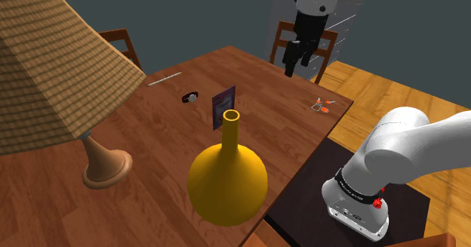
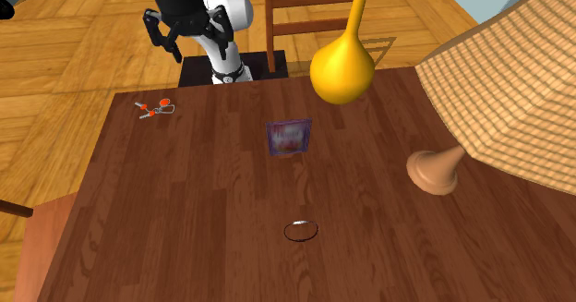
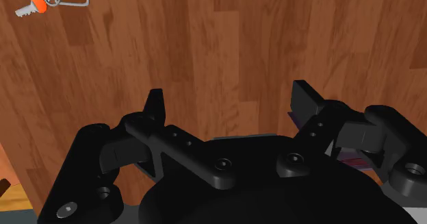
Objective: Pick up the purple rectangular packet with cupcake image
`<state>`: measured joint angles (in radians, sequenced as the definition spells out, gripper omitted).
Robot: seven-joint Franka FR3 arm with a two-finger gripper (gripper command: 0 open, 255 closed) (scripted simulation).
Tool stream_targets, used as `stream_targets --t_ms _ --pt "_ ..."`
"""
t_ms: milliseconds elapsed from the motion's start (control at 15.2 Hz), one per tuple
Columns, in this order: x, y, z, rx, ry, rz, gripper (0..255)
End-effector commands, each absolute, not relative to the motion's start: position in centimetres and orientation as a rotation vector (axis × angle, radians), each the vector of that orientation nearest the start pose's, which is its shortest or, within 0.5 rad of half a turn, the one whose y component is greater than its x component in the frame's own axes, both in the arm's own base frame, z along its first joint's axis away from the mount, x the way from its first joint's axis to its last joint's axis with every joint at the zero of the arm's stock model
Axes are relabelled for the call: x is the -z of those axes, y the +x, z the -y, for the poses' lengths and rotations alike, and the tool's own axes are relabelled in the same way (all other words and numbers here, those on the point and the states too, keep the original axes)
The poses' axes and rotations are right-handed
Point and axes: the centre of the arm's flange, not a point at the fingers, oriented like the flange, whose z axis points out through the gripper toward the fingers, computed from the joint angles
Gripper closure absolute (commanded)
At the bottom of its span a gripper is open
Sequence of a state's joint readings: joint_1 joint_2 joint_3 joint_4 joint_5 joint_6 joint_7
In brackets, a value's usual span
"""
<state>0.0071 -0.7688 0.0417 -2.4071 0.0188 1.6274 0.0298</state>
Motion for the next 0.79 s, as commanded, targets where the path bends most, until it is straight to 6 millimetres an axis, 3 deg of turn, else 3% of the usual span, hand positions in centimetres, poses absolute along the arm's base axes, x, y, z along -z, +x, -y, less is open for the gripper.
stream_targets --t_ms 0,330,726 --pt "-56.6 31.5 -2.0 -0.017 -3.152 0.009 0" --pt "-54.8 32.6 -8.4 0.031 -3.097 -0.660 0" --pt "-52.7 37.4 -14.6 0.088 -2.842 -1.429 0"
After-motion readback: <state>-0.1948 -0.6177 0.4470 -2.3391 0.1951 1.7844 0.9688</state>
